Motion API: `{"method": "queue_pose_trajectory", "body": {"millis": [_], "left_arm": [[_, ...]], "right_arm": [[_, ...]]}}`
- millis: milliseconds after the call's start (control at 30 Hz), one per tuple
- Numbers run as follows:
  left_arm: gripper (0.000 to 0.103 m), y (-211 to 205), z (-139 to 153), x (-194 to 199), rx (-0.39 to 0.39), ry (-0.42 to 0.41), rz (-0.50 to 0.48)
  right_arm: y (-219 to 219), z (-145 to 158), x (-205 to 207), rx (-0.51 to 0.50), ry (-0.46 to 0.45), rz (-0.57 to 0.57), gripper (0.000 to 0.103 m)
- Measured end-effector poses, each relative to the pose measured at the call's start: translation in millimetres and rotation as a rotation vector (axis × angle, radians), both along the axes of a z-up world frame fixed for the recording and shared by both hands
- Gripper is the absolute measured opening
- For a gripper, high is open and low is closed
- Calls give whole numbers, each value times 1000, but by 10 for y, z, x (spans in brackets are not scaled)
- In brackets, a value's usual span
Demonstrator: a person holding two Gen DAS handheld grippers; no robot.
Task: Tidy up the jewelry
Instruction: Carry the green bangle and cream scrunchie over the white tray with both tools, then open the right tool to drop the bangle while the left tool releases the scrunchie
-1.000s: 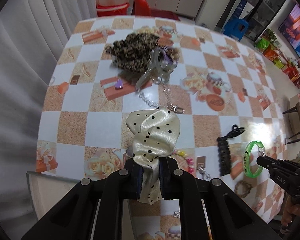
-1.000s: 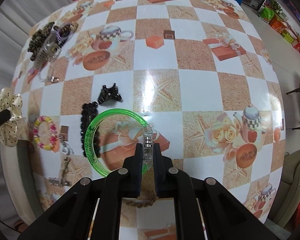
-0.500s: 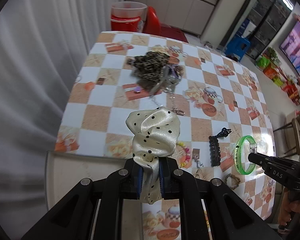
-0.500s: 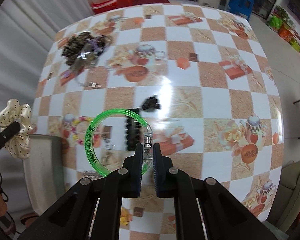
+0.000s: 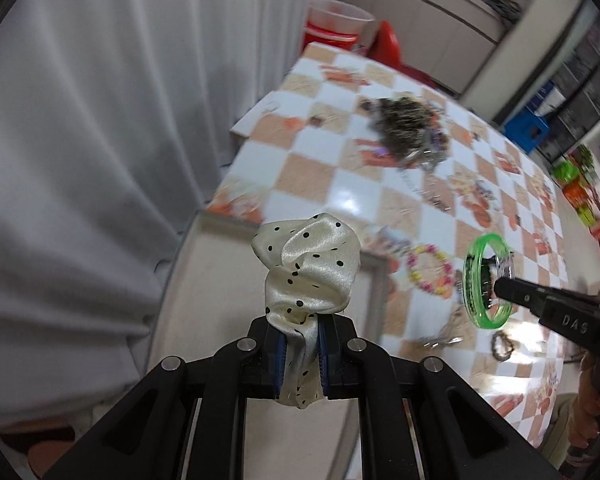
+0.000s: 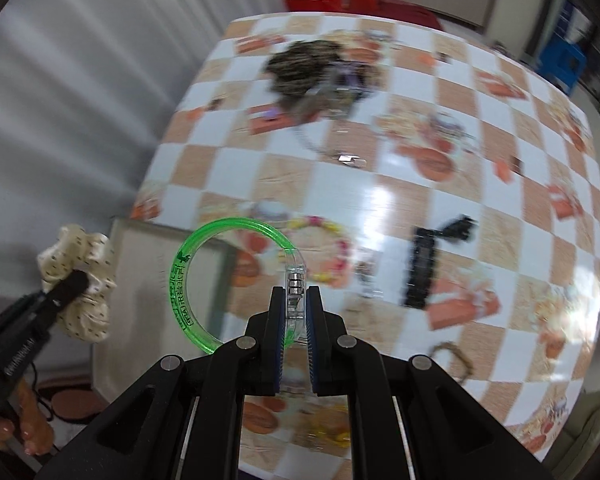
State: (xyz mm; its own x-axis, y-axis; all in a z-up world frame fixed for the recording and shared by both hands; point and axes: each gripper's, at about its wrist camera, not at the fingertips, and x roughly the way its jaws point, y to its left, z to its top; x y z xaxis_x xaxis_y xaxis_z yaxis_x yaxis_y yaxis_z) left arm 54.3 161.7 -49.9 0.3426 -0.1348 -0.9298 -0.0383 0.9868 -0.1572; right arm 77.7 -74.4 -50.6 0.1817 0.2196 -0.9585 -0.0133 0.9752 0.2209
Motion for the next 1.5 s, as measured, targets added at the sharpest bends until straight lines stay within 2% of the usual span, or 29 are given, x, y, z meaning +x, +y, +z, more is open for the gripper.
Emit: {"method": "queue_pose_trajectory", "body": {"millis": [267, 533, 900, 1033, 1100, 1167, 1200, 1233, 1267, 1500], "left_arm": [[18, 360, -381, -132, 14, 69, 93], [18, 413, -804, -181, 70, 133, 96], [19, 358, -1029, -185, 155, 135, 89], [19, 332, -1048, -186, 174, 139, 89], [19, 319, -1039, -185, 182, 141, 87], [58, 304, -1025, -185, 201, 146, 89], [96, 308, -1006, -191, 212, 141, 100], [103, 321, -975, -209, 218, 124, 112], [103, 325, -942, -228, 223, 106, 119], [103, 310, -935, -267, 218, 144, 103]], "right_arm": [[756, -178, 96, 21, 26, 139, 10], [1305, -634, 204, -32, 92, 217, 10], [1494, -1133, 339, -83, 164, 239, 11], [1489, -1123, 326, -91, 151, 248, 12], [1493, -1130, 336, -83, 154, 247, 17], [1531, -1159, 369, -60, 163, 244, 26], [1537, -1137, 363, -52, 162, 243, 32], [1531, -1100, 361, -41, 157, 240, 34], [1503, -1051, 381, -33, 154, 238, 37], [1312, -683, 439, 49, 109, 201, 51]]}}
